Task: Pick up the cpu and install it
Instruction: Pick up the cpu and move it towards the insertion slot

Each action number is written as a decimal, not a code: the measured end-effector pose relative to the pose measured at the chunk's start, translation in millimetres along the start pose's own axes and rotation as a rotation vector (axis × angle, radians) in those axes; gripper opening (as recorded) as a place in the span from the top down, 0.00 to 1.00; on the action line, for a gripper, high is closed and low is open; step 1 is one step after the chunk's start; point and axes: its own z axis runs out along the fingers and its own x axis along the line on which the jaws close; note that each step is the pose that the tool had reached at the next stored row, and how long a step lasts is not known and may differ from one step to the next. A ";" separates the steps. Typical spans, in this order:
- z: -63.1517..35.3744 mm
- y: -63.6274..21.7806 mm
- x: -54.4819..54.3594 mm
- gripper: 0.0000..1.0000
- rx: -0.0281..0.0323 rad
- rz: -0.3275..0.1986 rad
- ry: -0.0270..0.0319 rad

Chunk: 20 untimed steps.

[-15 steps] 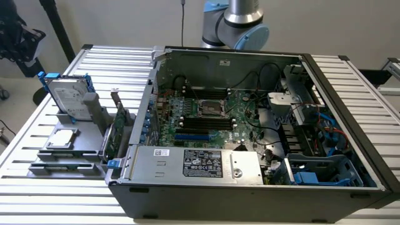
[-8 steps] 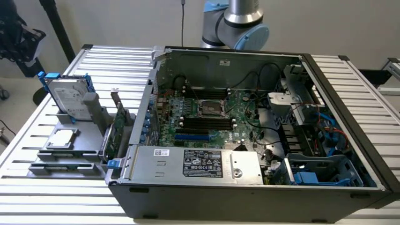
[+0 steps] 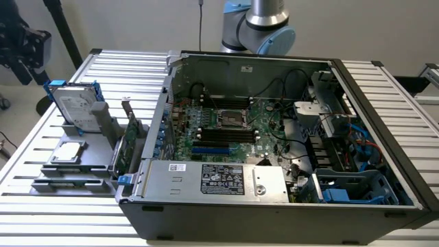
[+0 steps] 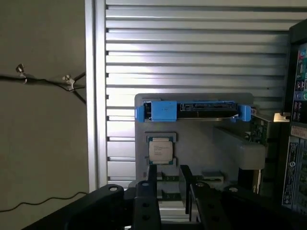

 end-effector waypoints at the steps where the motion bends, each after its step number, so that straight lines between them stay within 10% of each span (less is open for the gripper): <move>1: 1.0 0.0 0.0 0.64 0.0000 0.000 0.0000; 8: 13.5 -1.7 0.1 0.35 0.0001 0.000 0.0002; 20: 35.7 -13.6 0.3 0.35 -0.0001 -0.012 -0.0001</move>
